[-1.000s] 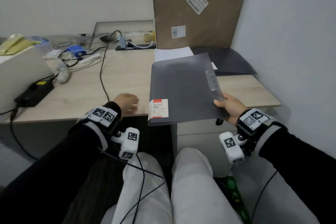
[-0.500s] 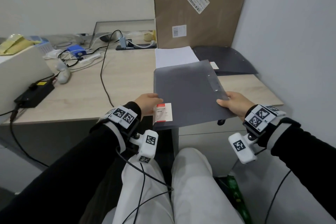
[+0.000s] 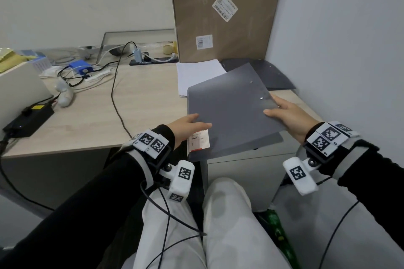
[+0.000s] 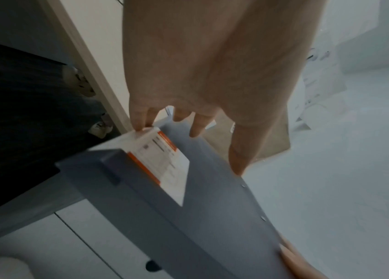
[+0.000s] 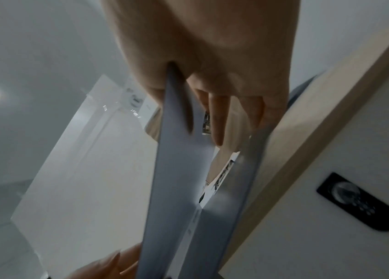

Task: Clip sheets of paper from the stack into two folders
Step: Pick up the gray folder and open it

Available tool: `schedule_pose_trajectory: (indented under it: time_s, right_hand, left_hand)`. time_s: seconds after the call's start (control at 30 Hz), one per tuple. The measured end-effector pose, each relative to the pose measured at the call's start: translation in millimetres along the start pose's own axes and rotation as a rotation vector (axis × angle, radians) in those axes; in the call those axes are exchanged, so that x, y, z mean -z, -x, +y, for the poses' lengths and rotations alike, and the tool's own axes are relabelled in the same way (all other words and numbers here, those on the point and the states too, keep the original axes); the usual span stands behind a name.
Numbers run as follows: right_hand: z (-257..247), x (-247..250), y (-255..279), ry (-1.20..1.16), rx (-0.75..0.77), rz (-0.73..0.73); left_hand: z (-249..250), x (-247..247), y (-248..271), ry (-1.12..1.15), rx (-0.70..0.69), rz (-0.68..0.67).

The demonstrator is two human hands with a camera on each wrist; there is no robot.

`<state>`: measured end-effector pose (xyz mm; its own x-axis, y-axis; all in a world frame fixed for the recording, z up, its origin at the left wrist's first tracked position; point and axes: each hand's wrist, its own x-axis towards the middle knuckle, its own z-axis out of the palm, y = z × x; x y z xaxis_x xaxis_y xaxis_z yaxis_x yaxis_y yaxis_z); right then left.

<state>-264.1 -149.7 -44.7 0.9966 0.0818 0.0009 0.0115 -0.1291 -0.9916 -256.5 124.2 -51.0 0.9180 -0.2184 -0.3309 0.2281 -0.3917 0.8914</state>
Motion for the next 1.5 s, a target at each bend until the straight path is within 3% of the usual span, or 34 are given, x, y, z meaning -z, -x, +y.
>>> schedule_pose_trajectory:
  time_s: [0.13, 0.27, 0.4, 0.47, 0.57, 0.73, 0.8, 0.93, 1.2, 1.37, 1.5]
  right_hand:
    - [10.4, 2.0, -3.5, -0.013, -0.066, 0.045]
    - [1.0, -0.3, -3.7, -0.101, -0.086, 0.084]
    - [-19.4, -7.4, 5.0, -0.286, -0.051, -0.018]
    - [-28.6, -10.2, 7.0, -0.358, -0.054, -0.049]
    - [-33.4, -18.3, 4.5, -0.308, -0.061, -0.092]
    - [-11.2, -46.4, -5.4, 0.423, -0.086, -0.205]
    - [-7.1, -57.6, -9.5, 0.676, -0.125, -0.308]
    - [-5.4, -76.2, -13.0, 1.029, -0.254, -0.375]
    - [16.6, -85.1, -3.3, 1.141, -0.299, -0.377]
    - [21.4, -84.4, -1.6, 1.128, -0.286, -0.358]
    - [22.4, -84.2, -2.5, 1.071, -0.295, -0.34]
  left_hand:
    - [10.5, -19.4, 6.4, -0.318, -0.083, -0.114]
    - [21.3, -50.5, 15.8, -0.57, -0.269, -0.144]
    - [26.8, -67.6, 10.4, -0.669, -0.397, -0.063]
    - [31.8, -70.7, 9.4, -0.626, -0.491, 0.022]
    - [39.0, -66.9, 14.9, -0.391, -0.602, 0.153]
    - [43.0, -40.2, 24.5, 0.213, -0.641, 0.356]
    - [43.7, -26.8, 33.5, 0.403, -0.594, 0.442]
    - [36.5, 1.0, 46.5, 0.706, -0.51, 0.556]
    - [-23.5, 45.4, 52.9, 0.911, -0.279, 0.647]
    - [-61.6, 64.9, 55.4, 0.723, -0.074, 0.685]
    - [-83.8, 72.7, 56.4, 0.297, 0.135, 0.606]
